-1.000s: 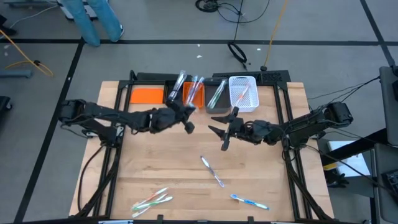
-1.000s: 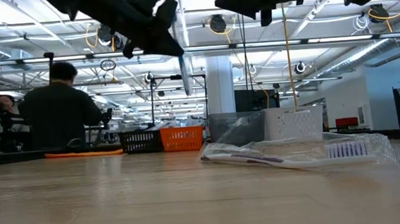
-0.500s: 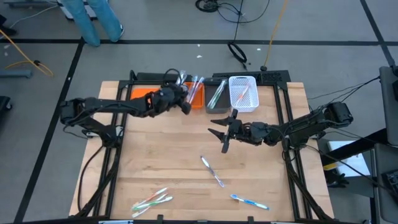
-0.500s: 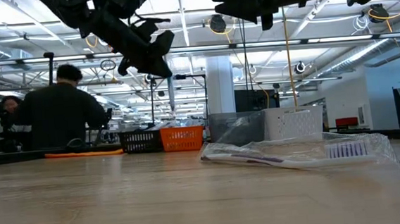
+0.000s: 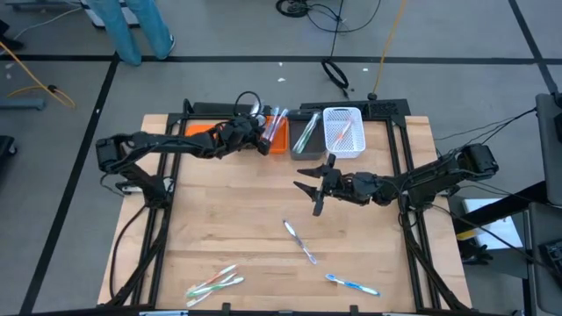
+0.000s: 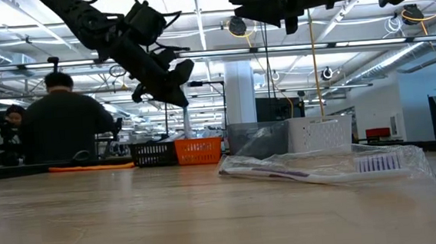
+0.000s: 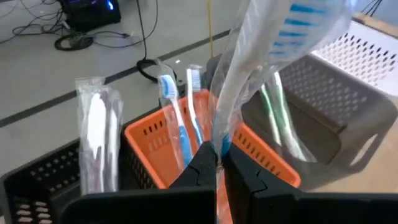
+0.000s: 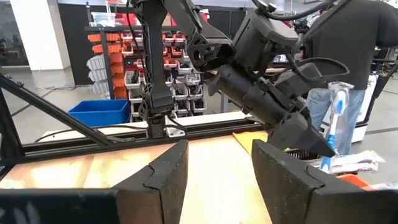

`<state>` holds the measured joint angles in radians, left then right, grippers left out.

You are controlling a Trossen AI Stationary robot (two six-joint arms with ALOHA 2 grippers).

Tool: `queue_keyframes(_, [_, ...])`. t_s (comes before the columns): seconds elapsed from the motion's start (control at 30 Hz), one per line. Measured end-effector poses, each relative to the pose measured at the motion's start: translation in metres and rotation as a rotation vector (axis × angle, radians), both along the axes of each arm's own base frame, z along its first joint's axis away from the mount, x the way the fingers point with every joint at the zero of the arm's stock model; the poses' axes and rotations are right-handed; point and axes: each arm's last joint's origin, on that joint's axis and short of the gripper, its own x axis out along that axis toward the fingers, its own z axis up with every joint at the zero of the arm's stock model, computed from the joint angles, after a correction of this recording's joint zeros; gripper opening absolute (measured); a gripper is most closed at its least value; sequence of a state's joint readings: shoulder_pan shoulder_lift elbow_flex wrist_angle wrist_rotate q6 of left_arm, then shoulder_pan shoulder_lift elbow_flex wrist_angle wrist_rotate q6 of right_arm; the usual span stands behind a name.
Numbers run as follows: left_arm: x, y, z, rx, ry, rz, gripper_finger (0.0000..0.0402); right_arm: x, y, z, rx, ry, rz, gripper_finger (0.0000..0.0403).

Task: Pick & Place Toothbrushes
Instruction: Put the blue toothbrush into the orange bin

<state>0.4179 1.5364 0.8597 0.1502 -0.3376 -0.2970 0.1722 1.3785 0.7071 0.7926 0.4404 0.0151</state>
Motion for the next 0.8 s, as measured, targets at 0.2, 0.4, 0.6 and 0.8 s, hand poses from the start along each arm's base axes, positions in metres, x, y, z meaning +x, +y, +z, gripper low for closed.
queue_keyframes(0.2, [0.003, 0.006, -0.008, -0.047, -0.011, -0.012, 0.0000, 0.000, 0.000, -0.001, -0.002, 0.013, -0.001, 0.0171])
queue_keyframes(0.4, [0.008, 0.010, -0.004, -0.086, 0.081, -0.017, 0.0000, 0.000, 0.000, -0.001, -0.002, 0.013, -0.002, 0.0171])
queue_keyframes(0.6, [0.022, 0.017, 0.004, -0.108, 0.128, -0.033, 0.0000, 0.000, 0.000, -0.002, 0.006, 0.021, -0.003, 0.0171])
queue_keyframes(0.8, [0.035, 0.023, -0.006, -0.167, 0.199, -0.063, 0.0000, 0.000, 0.000, -0.003, 0.006, 0.028, -0.002, 0.0171])
